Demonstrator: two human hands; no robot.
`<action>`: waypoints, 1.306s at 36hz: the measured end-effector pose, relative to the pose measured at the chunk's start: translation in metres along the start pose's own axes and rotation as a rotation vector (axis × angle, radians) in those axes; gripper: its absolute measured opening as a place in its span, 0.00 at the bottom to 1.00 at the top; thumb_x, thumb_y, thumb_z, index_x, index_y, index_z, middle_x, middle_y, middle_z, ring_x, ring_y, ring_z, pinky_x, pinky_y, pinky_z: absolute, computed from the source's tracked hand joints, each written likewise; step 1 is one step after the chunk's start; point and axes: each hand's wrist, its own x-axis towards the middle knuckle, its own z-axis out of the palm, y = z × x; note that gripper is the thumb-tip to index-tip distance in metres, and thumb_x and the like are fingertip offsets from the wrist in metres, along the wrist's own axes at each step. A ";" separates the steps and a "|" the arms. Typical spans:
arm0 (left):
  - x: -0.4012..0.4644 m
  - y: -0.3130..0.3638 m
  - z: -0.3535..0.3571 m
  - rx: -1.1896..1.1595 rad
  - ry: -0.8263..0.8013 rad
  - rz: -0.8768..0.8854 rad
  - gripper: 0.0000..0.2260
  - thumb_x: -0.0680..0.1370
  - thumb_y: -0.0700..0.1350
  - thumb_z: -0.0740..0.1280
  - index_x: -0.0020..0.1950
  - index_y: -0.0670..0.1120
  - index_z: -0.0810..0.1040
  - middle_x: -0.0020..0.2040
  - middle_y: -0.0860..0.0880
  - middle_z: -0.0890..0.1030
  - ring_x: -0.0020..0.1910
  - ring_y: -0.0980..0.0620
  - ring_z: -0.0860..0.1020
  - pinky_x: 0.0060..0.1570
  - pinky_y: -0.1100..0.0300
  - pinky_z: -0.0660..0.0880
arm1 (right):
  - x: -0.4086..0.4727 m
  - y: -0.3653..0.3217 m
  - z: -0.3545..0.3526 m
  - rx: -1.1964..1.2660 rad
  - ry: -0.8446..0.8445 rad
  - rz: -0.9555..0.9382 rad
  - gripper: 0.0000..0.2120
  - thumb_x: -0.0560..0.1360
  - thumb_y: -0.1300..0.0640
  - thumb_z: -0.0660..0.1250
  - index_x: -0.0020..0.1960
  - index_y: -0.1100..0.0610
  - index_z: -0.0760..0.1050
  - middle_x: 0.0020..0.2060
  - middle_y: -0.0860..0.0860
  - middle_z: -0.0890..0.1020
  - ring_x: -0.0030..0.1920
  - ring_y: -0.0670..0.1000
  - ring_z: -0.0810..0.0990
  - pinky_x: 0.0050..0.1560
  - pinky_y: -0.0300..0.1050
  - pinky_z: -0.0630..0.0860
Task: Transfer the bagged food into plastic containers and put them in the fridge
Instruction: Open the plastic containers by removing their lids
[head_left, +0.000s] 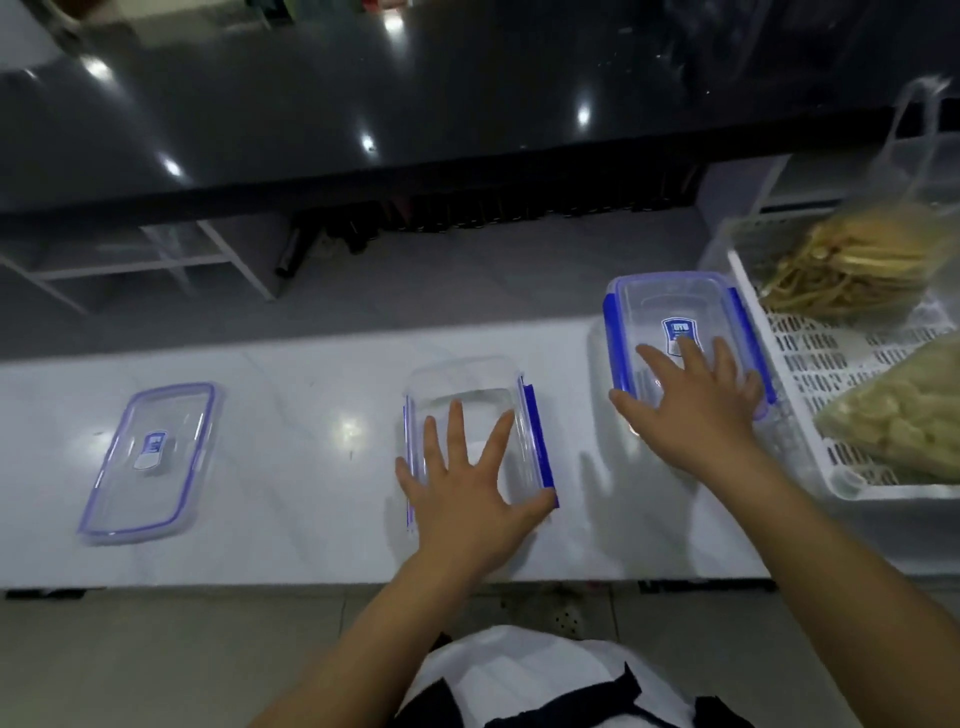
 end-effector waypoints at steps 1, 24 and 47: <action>0.002 -0.003 -0.002 0.008 -0.001 -0.013 0.42 0.64 0.83 0.45 0.72 0.75 0.30 0.81 0.54 0.33 0.80 0.46 0.32 0.72 0.32 0.33 | 0.005 0.000 0.002 -0.027 -0.004 0.000 0.36 0.76 0.27 0.51 0.80 0.40 0.52 0.82 0.51 0.50 0.80 0.60 0.42 0.74 0.69 0.44; 0.089 -0.126 -0.097 0.126 -0.132 -0.097 0.42 0.71 0.75 0.59 0.80 0.66 0.44 0.83 0.50 0.40 0.82 0.44 0.40 0.76 0.33 0.40 | -0.067 -0.063 0.056 -0.150 -0.088 -0.222 0.40 0.74 0.25 0.41 0.74 0.39 0.22 0.77 0.47 0.27 0.76 0.60 0.26 0.67 0.76 0.32; 0.019 -0.021 -0.041 -1.307 -0.368 -0.291 0.20 0.77 0.39 0.73 0.67 0.53 0.78 0.54 0.46 0.86 0.51 0.46 0.86 0.44 0.50 0.84 | -0.046 0.005 0.009 1.331 -0.193 0.323 0.19 0.74 0.62 0.73 0.63 0.49 0.79 0.44 0.50 0.87 0.39 0.50 0.87 0.32 0.41 0.80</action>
